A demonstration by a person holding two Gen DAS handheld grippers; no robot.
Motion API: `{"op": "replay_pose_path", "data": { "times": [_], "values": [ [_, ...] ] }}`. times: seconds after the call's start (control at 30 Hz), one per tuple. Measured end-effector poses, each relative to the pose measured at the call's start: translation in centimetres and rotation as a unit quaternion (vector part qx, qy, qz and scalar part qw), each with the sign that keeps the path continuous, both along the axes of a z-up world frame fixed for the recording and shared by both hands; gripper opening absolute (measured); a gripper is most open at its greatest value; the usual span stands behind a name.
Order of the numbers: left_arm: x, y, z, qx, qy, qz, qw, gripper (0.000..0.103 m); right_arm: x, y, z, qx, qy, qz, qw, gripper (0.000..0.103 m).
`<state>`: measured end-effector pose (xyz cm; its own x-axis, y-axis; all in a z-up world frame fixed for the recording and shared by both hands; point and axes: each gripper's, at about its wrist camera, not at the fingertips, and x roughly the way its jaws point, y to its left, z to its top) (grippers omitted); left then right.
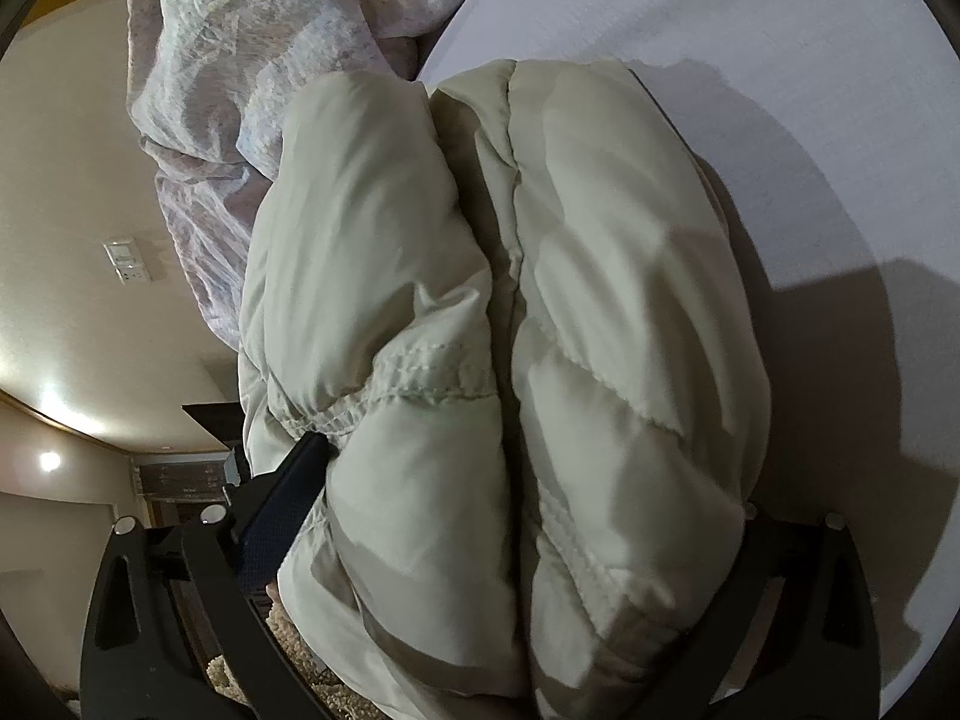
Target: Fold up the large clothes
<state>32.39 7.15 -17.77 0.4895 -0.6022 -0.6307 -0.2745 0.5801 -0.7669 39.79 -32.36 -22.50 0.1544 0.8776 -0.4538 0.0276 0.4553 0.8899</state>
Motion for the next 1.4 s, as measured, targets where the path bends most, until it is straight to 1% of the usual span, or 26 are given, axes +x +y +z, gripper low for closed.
{"op": "replay_pose_path", "data": {
  "times": [0.17, 0.23, 0.3, 0.4, 0.5, 0.67, 0.8, 0.93, 1.13, 1.27, 1.33, 1.4],
  "values": [
    [0.1, 0.0, 0.5, 0.000, -0.002, -0.007, 1.0000, 0.092, -0.4, 0.0, 0.4, 0.004, -0.010, -0.003, 1.000, 0.087],
    [0.1, 0.0, 0.7, 0.002, -0.006, -0.009, 0.9999, 0.090, -0.6, 0.1, 0.6, 0.007, -0.016, -0.006, 1.000, 0.079],
    [0.0, 0.1, 0.9, 0.007, -0.011, -0.012, 0.9998, 0.084, -0.9, 0.2, 1.1, 0.014, -0.029, -0.008, 0.999, 0.068],
    [0.0, 0.4, 1.7, 0.012, -0.023, -0.019, 0.9995, 0.078, -1.4, 0.5, 1.7, 0.027, -0.043, -0.012, 0.999, 0.058],
    [-0.3, 1.0, 2.6, 0.021, -0.033, -0.019, 0.9990, 0.076, -1.6, 1.2, 2.3, 0.038, -0.052, -0.012, 0.998, 0.053],
    [-0.5, 3.0, 4.4, 0.026, -0.053, -0.005, 0.9982, 0.075, -0.6, 3.7, 4.4, 0.053, -0.073, -0.001, 0.996, 0.051],
    [-0.4, 5.7, 6.0, 0.029, -0.077, 0.018, 0.9965, 0.075, 1.1, 6.9, 6.8, 0.055, -0.098, 0.018, 0.993, 0.051],
    [-0.4, 8.3, 6.9, 0.036, -0.088, 0.040, 0.9947, 0.075, 2.6, 10.0, 7.9, 0.052, -0.110, 0.034, 0.992, 0.051],
    [-0.3, 11.9, 6.9, 0.046, -0.086, 0.059, 0.9935, 0.075, 4.0, 13.8, 8.2, 0.042, -0.109, 0.051, 0.992, 0.051],
    [0.0, 13.7, 6.8, 0.051, -0.087, 0.068, 0.9926, 0.075, 4.8, 15.5, 8.4, 0.035, -0.111, 0.055, 0.992, 0.051],
    [0.5, 14.2, 6.6, 0.056, -0.085, 0.069, 0.9923, 0.075, 5.1, 16.1, 8.3, 0.026, -0.112, 0.056, 0.992, 0.051],
    [1.1, 14.6, 6.1, 0.066, -0.076, 0.068, 0.9926, 0.075, 5.4, 16.6, 7.7, 0.008, -0.109, 0.055, 0.993, 0.051]
  ]
}}
